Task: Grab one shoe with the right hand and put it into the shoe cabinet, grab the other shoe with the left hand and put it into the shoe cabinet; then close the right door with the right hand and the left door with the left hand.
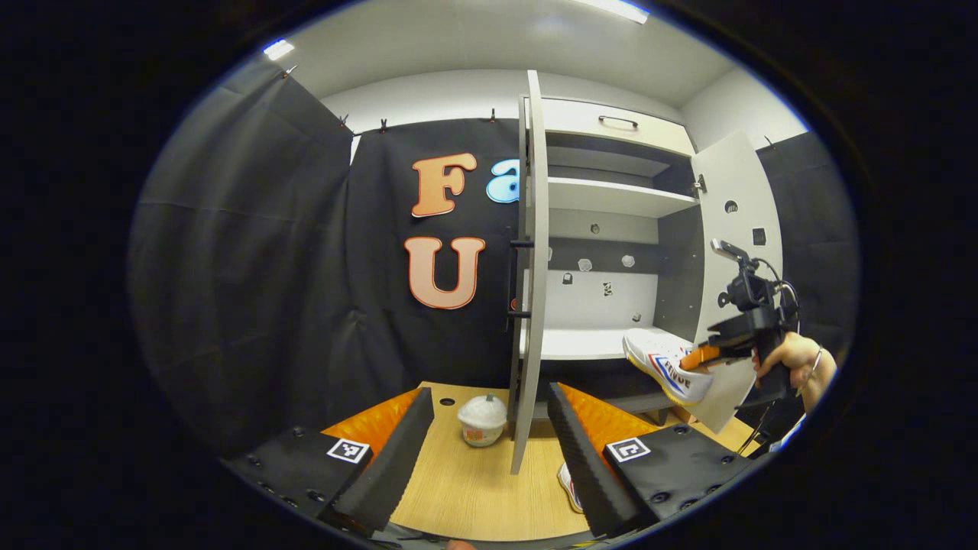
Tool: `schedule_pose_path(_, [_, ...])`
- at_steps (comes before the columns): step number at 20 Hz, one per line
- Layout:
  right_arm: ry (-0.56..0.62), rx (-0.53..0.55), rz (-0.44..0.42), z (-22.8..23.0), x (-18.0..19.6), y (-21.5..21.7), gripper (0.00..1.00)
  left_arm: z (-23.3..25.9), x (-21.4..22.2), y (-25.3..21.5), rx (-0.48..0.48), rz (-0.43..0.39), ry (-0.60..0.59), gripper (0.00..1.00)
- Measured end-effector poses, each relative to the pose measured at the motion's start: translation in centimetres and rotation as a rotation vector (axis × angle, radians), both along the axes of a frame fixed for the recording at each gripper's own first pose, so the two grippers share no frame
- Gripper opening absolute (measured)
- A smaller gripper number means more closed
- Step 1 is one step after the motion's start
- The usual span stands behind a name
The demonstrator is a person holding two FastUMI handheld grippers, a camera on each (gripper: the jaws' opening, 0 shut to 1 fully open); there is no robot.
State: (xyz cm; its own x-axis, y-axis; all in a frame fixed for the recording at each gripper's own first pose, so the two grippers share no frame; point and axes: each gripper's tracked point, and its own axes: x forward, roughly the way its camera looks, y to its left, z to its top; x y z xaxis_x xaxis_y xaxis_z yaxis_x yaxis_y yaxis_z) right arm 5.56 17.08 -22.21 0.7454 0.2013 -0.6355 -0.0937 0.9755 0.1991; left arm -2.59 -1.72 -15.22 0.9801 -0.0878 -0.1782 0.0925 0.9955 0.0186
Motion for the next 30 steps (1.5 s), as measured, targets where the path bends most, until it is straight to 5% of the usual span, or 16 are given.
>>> schedule_pose_path(11, [-0.086,-0.036,-0.104,9.6,1.6,-3.8,0.0,1.6,2.7,0.5,0.016,0.086,-0.039,0.96])
schedule_pose_path(19, [0.017,-0.071,-0.162,3.6,11.3,-5.0,0.0,2.0,4.3,0.6,0.072,0.182,-0.055,0.96])
schedule_pose_path(24, [0.074,-0.126,-0.146,-0.1,12.5,-5.4,0.02,1.4,4.6,-0.4,0.088,0.185,-0.037,0.97])
schedule_pose_path(30, [-0.107,-0.125,-0.061,5.7,6.5,-4.3,0.63,0.0,5.1,-3.7,0.06,0.104,-0.02,0.96])
